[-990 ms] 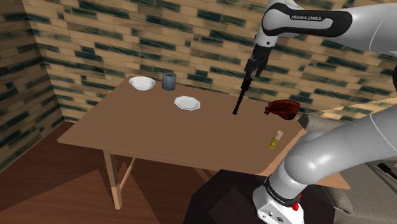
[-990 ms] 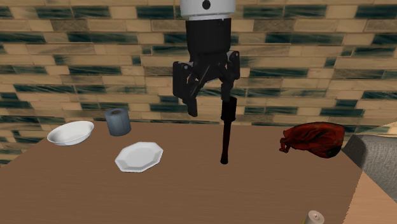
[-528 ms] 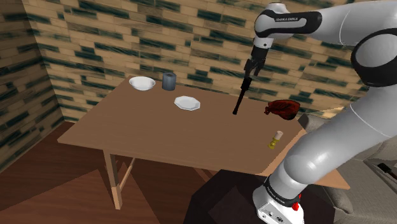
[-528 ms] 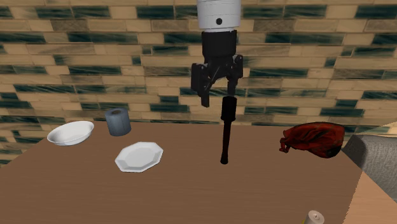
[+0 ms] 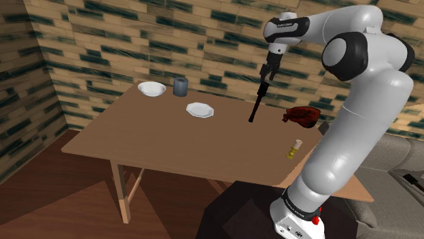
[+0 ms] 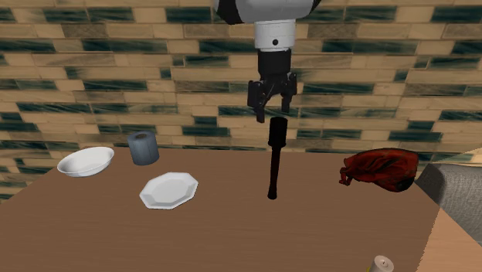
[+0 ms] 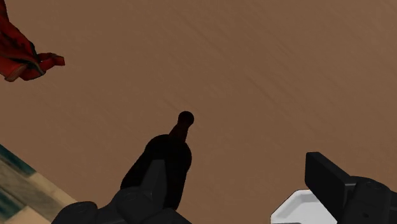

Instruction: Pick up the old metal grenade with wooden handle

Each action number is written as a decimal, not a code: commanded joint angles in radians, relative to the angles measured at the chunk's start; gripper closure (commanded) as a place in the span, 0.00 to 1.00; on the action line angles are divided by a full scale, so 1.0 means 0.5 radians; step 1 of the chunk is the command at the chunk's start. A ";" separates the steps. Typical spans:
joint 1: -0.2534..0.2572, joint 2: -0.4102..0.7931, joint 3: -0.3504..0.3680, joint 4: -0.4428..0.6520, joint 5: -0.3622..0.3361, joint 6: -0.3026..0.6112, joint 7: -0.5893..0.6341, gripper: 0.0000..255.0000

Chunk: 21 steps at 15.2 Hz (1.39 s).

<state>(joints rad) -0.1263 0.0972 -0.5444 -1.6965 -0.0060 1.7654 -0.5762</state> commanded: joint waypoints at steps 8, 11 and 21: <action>-0.269 0.632 -0.019 0.609 0.326 -0.081 -0.276 0.00; -0.260 0.633 -0.015 0.528 0.328 -0.001 -0.277 0.00; -0.252 0.632 -0.013 0.459 0.329 0.067 -0.279 1.00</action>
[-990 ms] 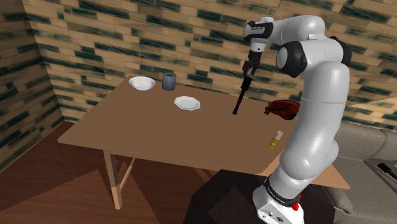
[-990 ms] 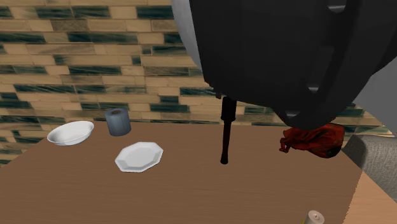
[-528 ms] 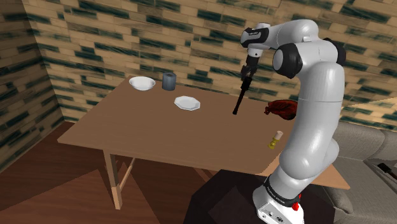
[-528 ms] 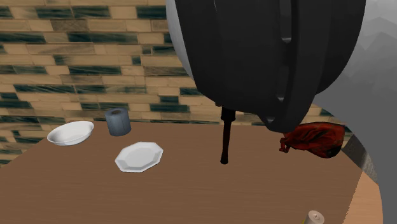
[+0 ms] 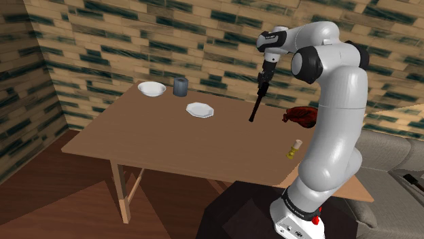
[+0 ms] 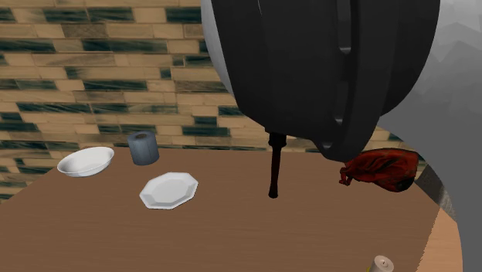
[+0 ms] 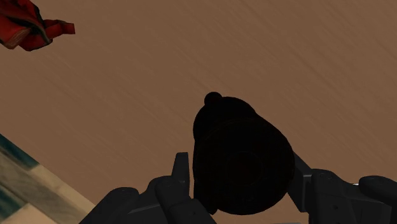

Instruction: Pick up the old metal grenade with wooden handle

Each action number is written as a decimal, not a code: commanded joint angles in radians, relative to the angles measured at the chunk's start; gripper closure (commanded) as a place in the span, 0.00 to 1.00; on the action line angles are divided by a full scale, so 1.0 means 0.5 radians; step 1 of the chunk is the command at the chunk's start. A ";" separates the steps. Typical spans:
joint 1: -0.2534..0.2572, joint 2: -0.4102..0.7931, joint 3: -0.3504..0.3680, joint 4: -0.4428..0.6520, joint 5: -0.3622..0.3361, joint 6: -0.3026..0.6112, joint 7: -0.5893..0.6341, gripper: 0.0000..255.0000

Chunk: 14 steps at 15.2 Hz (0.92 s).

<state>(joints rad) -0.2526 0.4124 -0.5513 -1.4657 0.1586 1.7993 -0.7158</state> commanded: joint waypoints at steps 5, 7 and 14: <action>-0.003 0.005 0.000 0.027 0.000 -0.027 0.001 1.00; -0.008 0.002 -0.002 0.078 -0.002 -0.080 0.002 1.00; -0.035 0.011 -0.008 0.282 -0.001 -0.273 0.002 1.00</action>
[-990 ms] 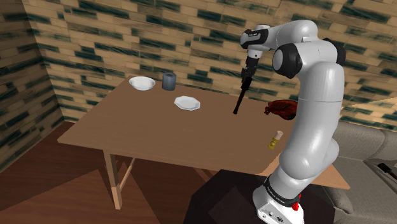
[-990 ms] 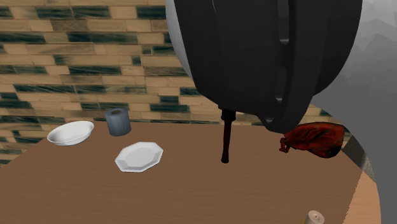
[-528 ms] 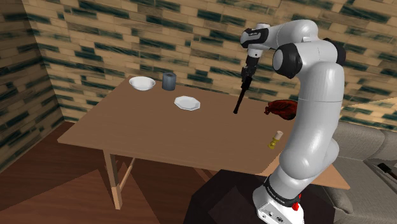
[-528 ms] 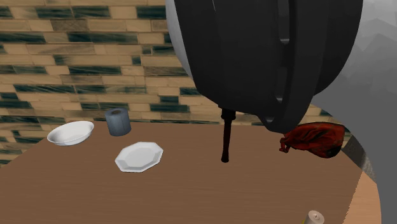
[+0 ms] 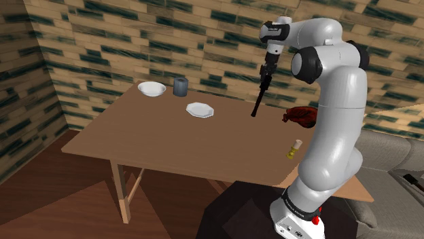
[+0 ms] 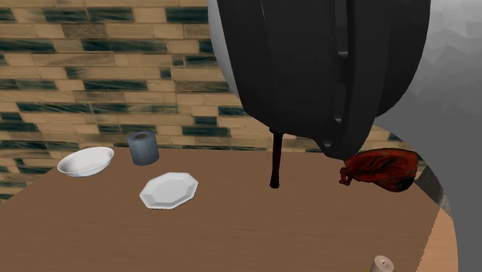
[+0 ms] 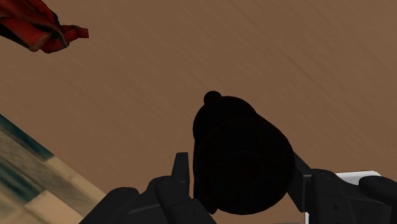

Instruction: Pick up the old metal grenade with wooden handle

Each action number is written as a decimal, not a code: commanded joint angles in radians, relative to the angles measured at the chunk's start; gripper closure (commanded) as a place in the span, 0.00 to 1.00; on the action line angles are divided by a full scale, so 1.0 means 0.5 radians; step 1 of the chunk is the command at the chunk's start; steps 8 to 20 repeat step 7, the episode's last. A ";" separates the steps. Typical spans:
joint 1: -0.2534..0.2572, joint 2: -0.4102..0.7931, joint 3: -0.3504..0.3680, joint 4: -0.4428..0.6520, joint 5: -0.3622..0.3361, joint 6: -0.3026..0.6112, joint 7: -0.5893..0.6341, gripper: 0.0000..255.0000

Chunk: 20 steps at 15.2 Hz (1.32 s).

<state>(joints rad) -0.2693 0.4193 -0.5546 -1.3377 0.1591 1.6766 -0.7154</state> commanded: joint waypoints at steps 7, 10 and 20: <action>-0.034 0.024 -0.003 0.207 0.010 -0.182 -0.003 1.00; -0.034 0.024 -0.003 0.207 0.010 -0.182 -0.003 1.00; -0.034 0.024 -0.003 0.207 0.010 -0.182 -0.003 1.00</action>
